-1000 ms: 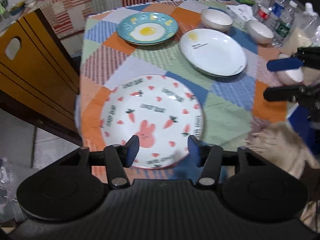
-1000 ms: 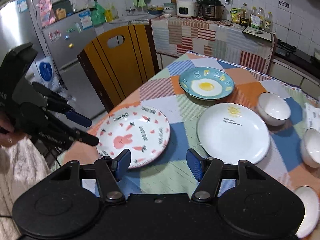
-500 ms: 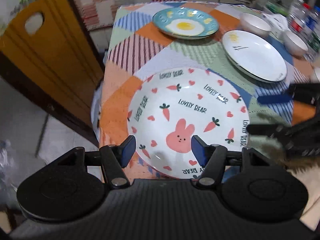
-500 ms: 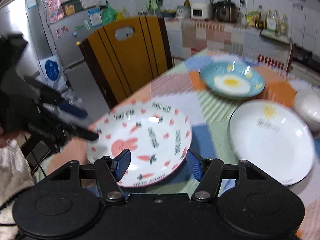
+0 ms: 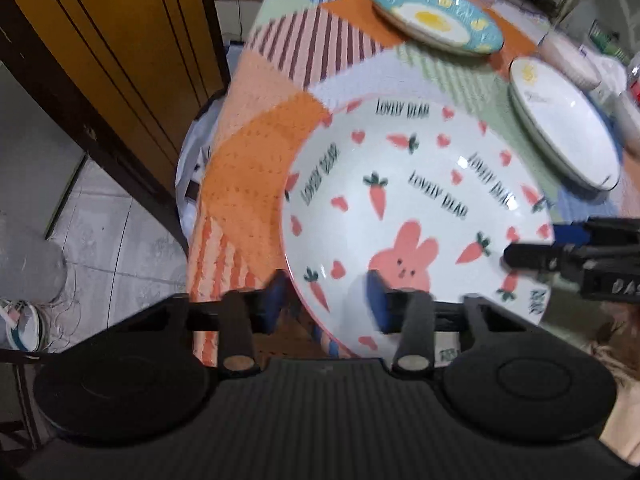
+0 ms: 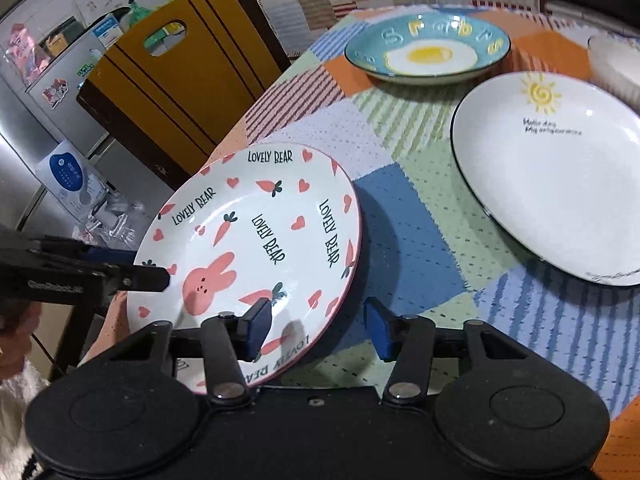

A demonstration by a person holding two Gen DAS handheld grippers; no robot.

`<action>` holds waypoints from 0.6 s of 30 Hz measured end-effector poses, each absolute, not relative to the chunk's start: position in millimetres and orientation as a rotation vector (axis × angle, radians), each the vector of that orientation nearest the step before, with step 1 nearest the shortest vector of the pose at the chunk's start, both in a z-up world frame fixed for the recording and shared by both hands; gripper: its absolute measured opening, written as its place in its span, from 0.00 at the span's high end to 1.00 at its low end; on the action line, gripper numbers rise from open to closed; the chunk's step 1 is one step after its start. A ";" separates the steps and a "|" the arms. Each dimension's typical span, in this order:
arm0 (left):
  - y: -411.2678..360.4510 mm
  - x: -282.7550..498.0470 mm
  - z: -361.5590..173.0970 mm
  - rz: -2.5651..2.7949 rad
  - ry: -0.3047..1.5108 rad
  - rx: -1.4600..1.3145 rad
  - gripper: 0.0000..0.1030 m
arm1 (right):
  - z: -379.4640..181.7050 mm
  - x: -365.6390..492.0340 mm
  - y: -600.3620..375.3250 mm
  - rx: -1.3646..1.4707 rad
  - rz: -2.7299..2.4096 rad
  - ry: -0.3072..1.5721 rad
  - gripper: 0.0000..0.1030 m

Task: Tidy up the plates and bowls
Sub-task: 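Move both grippers to the Lovely Bear plate and close on its rim, then lift the Lovely Bear plate with both grippers and lower it onto the sun plate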

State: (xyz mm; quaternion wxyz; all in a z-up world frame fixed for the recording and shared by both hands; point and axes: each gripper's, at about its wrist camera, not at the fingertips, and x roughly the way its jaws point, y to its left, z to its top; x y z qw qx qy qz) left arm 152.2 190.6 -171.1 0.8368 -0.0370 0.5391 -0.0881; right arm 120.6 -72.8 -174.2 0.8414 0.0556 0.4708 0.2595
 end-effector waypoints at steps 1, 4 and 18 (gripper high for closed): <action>189.2 151.3 -171.1 -0.179 1.136 -0.076 0.64 | -175.9 121.6 -72.7 0.134 0.554 1.001 0.53; 191.8 151.0 -171.8 -0.169 1.134 -0.104 0.67 | -178.7 123.0 -71.7 0.178 0.558 1.006 0.63; 193.0 142.2 -163.6 -0.109 1.104 -0.187 0.72 | -179.8 120.5 -85.2 0.218 0.563 0.988 0.81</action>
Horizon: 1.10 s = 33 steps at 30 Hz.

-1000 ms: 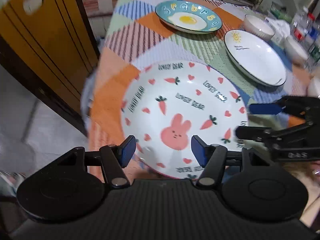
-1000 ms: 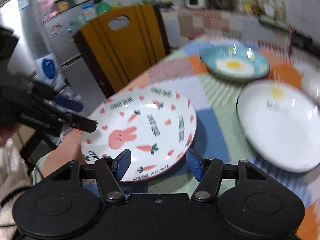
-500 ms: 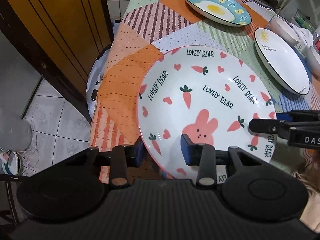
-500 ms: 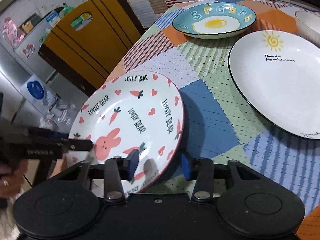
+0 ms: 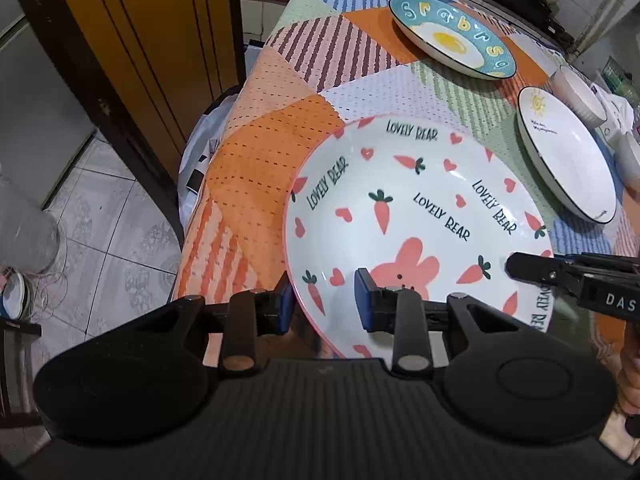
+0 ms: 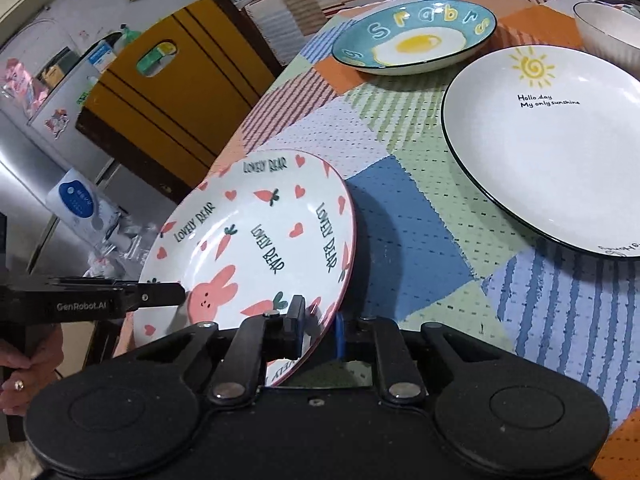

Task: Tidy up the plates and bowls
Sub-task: 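Lift the Lovely Bear plate with both grippers and lower it onto the sun plate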

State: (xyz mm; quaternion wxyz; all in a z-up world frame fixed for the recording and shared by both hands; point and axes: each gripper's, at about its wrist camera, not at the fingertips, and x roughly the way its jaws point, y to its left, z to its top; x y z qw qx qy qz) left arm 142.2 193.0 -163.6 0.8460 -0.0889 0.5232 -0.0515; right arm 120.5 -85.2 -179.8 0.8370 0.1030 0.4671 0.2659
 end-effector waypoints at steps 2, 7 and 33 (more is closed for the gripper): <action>186.8 134.2 -159.0 -0.105 1.096 -0.187 0.72 | -173.3 117.3 -86.3 0.194 0.580 0.968 0.81; 173.2 118.1 -149.4 -0.103 1.081 -0.181 0.72 | -162.9 108.7 -95.4 0.141 0.599 0.951 0.80; 84.7 152.8 -58.0 -0.289 1.009 -0.093 0.71 | -74.7 98.5 -189.1 0.100 0.621 0.803 0.78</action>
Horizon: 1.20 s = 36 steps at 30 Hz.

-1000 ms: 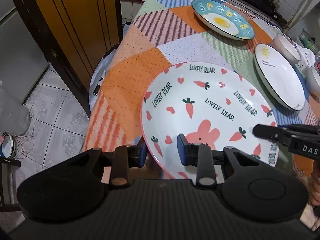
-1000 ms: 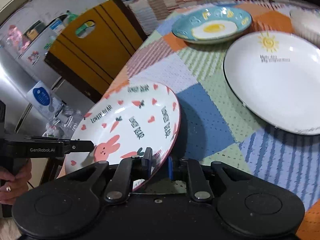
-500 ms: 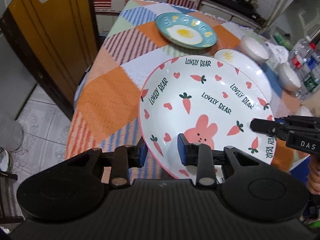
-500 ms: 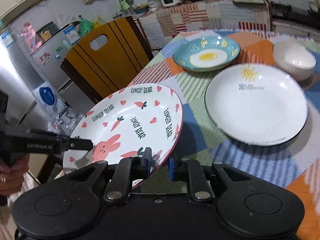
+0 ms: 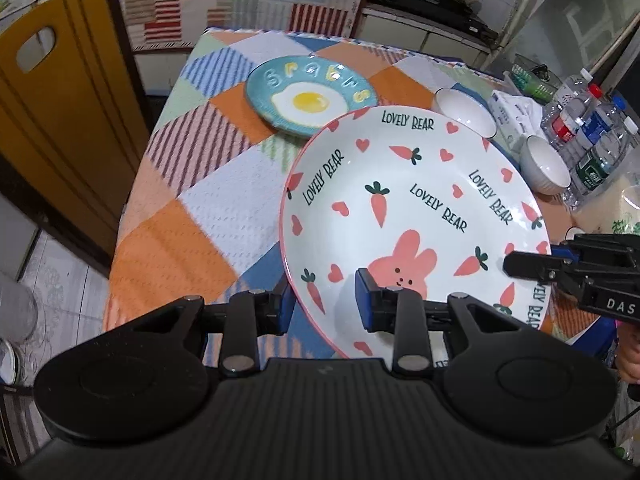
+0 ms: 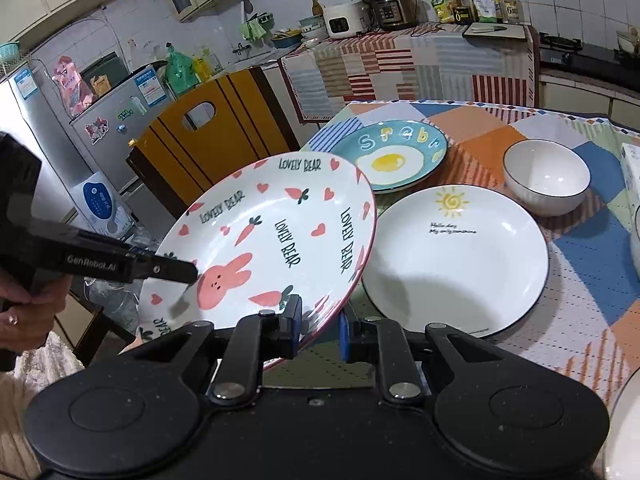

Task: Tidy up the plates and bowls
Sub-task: 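Lift the Lovely Bear plate with both grippers and lower it onto the sun plate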

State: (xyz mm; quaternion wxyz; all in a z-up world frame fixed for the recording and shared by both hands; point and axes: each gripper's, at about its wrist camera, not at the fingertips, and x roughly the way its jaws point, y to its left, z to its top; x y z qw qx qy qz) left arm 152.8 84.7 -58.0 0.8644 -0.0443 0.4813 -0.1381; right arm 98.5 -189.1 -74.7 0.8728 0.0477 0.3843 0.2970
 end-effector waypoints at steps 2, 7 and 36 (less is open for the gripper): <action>75.1 159.7 -56.5 -0.301 1.005 -0.086 0.71 | -74.4 101.4 -197.3 0.111 0.614 0.804 0.77; 50.6 182.8 -60.0 -0.330 1.014 -0.084 0.71 | -71.0 113.8 -217.7 0.120 0.581 0.806 0.77; -28.0 276.4 -131.3 -0.305 1.189 -0.017 0.69 | -133.3 195.4 -272.4 0.242 0.388 1.011 0.77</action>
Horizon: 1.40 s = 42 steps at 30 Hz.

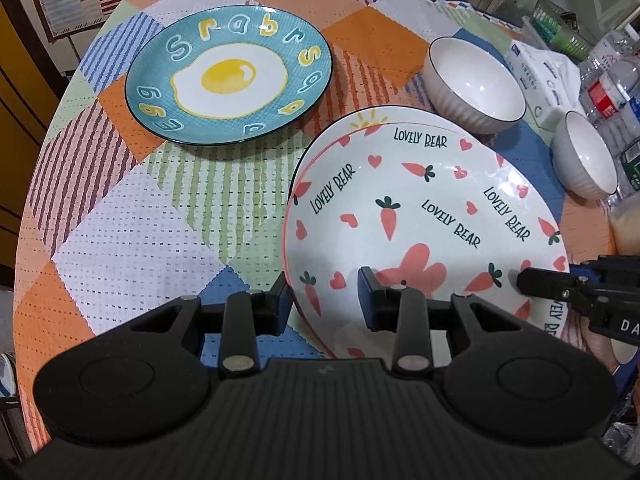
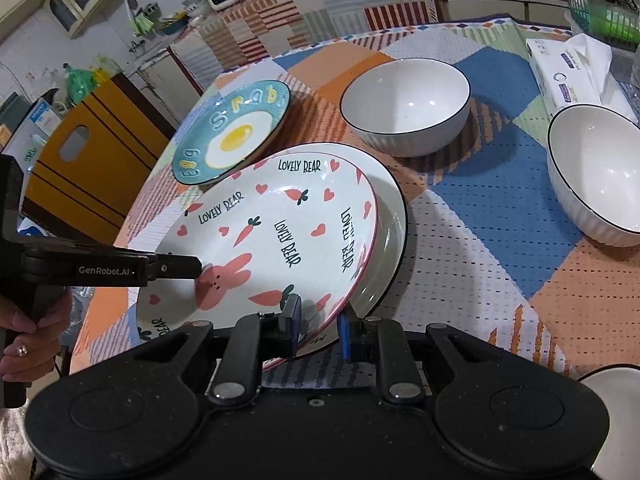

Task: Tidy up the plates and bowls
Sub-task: 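Lift the Lovely Bear plate with both grippers and lower it onto the sun plate, then open both grippers and pull back from the stacked plates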

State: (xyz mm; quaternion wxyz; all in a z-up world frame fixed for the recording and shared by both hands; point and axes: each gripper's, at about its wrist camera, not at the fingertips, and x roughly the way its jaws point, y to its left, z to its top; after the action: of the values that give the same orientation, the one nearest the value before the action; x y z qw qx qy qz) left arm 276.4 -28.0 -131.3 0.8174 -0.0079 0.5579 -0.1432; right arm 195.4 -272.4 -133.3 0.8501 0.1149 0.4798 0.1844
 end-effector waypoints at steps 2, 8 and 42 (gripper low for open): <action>-29.4 279.3 -134.8 -0.302 1.208 -0.013 0.69 | -136.1 198.8 -271.5 0.243 0.383 1.023 0.77; -30.0 285.2 -137.0 -0.304 1.233 -0.024 0.69 | -134.2 204.4 -266.0 0.213 0.354 1.051 0.76; -17.5 245.9 -86.3 -0.359 1.099 0.199 0.68 | -97.4 168.8 -230.4 -0.132 0.182 0.899 0.65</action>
State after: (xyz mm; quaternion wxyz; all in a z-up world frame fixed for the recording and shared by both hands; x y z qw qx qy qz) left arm 245.9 -17.5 -86.3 0.8330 0.0938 0.5183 -0.1693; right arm 168.8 -230.4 -97.4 0.8945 -0.0638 0.4337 0.0880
